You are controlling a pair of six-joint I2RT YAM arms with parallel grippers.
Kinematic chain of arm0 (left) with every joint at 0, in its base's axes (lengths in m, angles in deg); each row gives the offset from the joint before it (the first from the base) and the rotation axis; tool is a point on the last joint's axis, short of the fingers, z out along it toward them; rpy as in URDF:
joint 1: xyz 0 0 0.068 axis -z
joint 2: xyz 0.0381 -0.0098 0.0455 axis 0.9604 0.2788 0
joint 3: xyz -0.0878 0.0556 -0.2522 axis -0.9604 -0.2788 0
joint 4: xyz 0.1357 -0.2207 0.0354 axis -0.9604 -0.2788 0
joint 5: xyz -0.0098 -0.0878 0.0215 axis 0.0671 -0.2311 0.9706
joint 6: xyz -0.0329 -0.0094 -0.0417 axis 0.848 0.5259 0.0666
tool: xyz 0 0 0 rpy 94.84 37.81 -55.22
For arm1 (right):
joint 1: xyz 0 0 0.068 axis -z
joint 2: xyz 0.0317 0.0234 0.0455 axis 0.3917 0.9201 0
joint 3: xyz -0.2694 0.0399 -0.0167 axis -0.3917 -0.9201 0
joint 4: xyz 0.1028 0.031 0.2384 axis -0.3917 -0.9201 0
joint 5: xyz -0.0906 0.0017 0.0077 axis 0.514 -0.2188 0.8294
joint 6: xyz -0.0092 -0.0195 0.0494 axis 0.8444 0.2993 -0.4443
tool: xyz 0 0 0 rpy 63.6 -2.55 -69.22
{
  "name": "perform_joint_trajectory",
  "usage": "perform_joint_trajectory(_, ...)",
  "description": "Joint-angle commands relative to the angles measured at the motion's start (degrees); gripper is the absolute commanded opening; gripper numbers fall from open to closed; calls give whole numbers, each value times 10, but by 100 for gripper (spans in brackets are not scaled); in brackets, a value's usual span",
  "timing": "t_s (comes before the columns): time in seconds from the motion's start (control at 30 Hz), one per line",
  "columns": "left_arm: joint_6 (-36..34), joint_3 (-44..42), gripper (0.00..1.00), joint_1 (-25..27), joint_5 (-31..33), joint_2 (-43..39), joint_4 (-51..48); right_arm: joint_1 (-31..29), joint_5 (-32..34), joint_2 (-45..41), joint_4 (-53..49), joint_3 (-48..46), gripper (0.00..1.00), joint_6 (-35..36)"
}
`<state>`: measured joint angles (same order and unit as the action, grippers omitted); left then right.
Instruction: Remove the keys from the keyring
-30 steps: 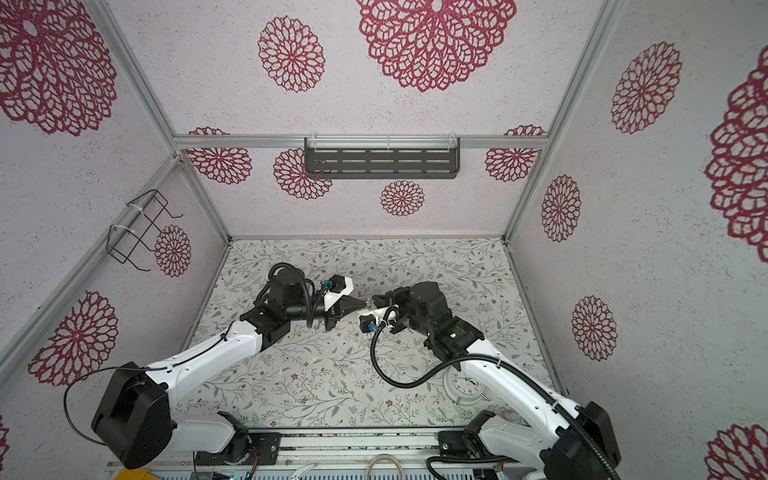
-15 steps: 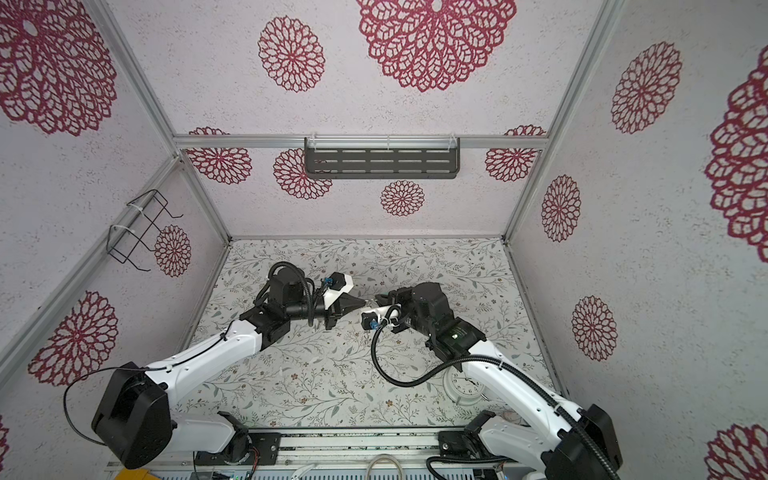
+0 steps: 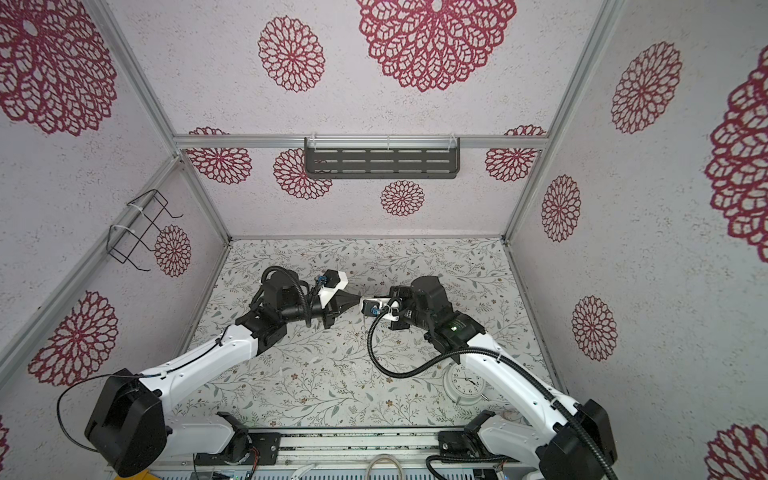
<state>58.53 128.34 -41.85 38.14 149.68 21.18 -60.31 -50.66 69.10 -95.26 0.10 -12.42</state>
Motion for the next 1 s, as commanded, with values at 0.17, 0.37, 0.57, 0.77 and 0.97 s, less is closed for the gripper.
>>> perform_joint_trajectory(0.17, 35, -11, 0, -18, 39, -6, 88, 17, -33, 25, -42, 30, 0, -87)
perform_joint_trajectory(0.37, 41, -17, 0, -18, 52, -8, 111, 26, -47, 35, -52, 37, 0, -114)
perform_joint_trajectory(0.57, 50, -13, 0, -16, 56, 9, 139, 26, -87, 47, -50, 39, 0, -132)
perform_joint_trajectory(0.77, 60, -11, 0, -15, 53, 21, 163, 26, -104, 61, -53, 39, 0, -144)
perform_joint_trajectory(0.97, 70, -9, 0, -13, 55, 32, 187, 26, -132, 76, -38, 43, 0, -160)
